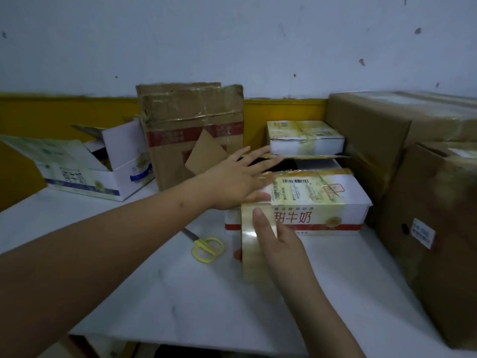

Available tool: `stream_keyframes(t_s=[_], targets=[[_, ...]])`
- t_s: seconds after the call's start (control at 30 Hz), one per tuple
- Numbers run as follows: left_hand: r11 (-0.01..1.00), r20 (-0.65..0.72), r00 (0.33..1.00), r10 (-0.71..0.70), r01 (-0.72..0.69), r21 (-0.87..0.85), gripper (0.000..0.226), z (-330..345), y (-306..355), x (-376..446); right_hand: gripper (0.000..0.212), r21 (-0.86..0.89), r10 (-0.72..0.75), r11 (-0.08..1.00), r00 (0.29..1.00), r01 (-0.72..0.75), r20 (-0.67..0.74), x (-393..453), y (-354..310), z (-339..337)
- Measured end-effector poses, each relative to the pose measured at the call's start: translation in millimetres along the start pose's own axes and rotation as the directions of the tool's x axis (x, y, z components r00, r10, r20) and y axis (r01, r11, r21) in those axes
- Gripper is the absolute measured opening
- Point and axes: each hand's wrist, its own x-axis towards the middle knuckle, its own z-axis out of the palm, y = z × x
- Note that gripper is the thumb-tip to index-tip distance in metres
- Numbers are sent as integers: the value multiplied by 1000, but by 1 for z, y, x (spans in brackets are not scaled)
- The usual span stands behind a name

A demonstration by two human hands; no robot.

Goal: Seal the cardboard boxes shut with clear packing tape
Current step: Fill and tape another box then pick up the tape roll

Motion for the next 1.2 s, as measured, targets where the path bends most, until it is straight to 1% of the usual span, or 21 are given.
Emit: stream_keyframes(t_s=[0.07,0.13,0.23,0.3,0.4,0.47,0.5,0.53,0.57,0.6,0.63,0.67,0.7,0.73,0.77,0.83,0.9,0.97,1.03,1.1,1.2], targets=[[979,148,989,7,23,-203,75,-7,-6,-4,44,-4,-2,1000,1000,2,-5,-2,5,0],[945,255,967,1,83,-315,75,-11,-11,-6,50,-6,-3,1000,1000,3,-11,-6,7,1],[920,263,965,-7,109,-376,74,-8,-11,-5,62,-2,-16,1000,999,16,-35,-11,11,1],[951,234,972,-2,74,-300,78,-3,-11,-4,61,0,-11,1000,998,11,-54,-13,12,1],[996,198,979,-36,51,-68,86,2,-7,-5,60,-38,-42,999,990,37,-138,-13,11,4],[998,80,995,-52,50,28,80,3,-1,-10,49,-154,-101,986,961,62,-258,-13,14,9],[998,-35,999,-21,23,61,73,2,1,-14,37,-253,-175,963,921,88,-349,-17,14,12],[996,-159,987,24,-10,87,64,2,2,-21,27,-375,-325,914,832,154,-449,-24,13,15],[995,-299,952,61,-36,88,52,4,0,-29,24,-492,-511,833,690,252,-513,-33,12,19],[997,-459,887,45,-15,69,40,7,-2,-38,24,-588,-681,722,528,364,-508,-44,12,26],[998,-597,801,-45,66,14,33,12,-2,-50,21,-645,-796,602,417,471,-439,-51,17,34],[980,-693,695,-190,178,-91,29,15,1,-64,16,-654,-859,505,400,563,-319,-54,19,45],[932,-737,576,-354,283,-226,27,20,7,-79,14,-664,-873,450,451,597,-186,-52,25,58],[867,-736,470,-487,359,-345,26,28,14,-93,19,-698,-836,432,543,571,-73,-48,29,72],[807,-710,402,-579,408,-427,26,38,21,-107,26,-742,-758,434,652,511,6,-40,32,85],[729,-651,347,-675,446,-519,26,55,35,-128,32,-834,-559,429,827,348,57,-20,28,102],[656,-592,294,-750,447,-609,25,63,43,-139,29,-881,-310,417,946,224,94,8,27,105],[529,-496,199,-845,443,-724,25,66,44,-142,25,-915,-128,367,983,171,132,22,22,105],[407,-373,165,-913,397,-823,25,69,48,-143,11,-936,-85,248,968,249,234,24,17,104],[315,-264,186,-946,346,-884,24,69,51,-144,19,-903,-88,345,967,254,238,22,10,100],[195,-168,112,-979,312,-930,24,60,51,-149,12,-927,38,297,967,229,251,10,-13,98]])
